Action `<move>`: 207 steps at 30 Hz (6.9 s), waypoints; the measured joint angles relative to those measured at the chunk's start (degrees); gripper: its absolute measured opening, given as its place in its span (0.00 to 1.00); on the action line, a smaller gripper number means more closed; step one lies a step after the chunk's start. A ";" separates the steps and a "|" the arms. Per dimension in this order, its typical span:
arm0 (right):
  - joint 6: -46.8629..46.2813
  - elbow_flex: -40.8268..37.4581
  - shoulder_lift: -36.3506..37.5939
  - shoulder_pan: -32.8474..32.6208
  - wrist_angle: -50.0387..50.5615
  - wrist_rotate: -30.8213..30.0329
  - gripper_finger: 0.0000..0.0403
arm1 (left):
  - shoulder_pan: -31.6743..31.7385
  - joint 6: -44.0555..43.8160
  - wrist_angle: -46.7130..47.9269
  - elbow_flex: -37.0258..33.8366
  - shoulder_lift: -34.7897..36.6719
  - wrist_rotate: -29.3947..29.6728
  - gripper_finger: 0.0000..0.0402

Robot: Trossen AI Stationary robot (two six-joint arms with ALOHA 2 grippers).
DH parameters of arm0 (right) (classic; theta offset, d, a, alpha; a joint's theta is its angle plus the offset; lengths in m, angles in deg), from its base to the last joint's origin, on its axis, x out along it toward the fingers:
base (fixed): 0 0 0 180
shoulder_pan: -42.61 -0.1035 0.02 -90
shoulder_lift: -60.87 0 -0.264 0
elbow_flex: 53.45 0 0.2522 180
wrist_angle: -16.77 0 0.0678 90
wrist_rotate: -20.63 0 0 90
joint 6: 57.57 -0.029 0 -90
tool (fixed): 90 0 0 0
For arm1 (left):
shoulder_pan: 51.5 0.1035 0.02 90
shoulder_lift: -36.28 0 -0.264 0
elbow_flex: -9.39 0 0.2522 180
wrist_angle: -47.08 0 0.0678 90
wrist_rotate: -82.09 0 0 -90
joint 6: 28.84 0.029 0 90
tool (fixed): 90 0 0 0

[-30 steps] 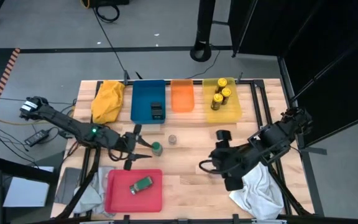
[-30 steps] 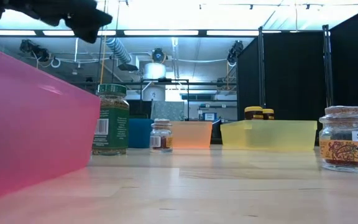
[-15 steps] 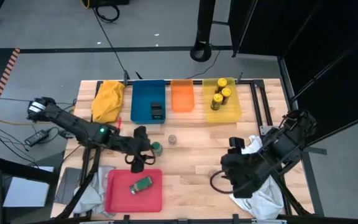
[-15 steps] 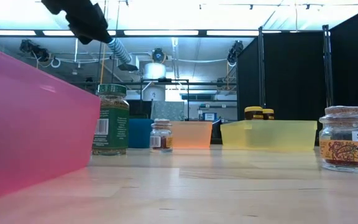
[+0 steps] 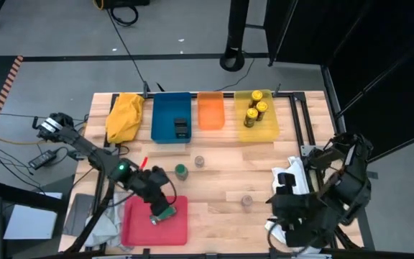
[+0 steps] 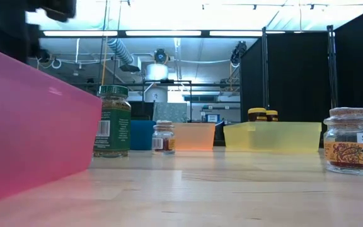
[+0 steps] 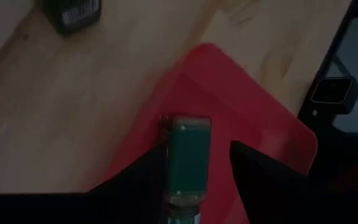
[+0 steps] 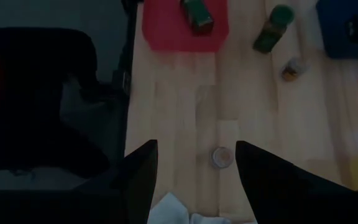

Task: Sort spices by type
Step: Adjust the green seasoning bottle in the red bin

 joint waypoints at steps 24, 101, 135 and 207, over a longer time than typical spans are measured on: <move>-7.92 -12.82 0.02 -4.53 -0.97 -3.43 0.56 | -9.89 -12.01 2.47 4.63 -12.00 1.58 0.45; -8.35 -16.71 0.01 -4.53 -2.59 -3.63 0.56 | -6.82 9.68 5.84 4.57 -15.79 -7.54 0.66; -8.78 -16.71 0.01 -4.53 -3.59 -3.65 0.56 | -8.53 18.84 5.27 4.83 -23.22 0.31 0.53; -6.38 -16.71 0.00 -4.51 -5.73 -7.10 0.56 | -1.06 22.81 53.03 31.02 -37.24 -35.67 0.51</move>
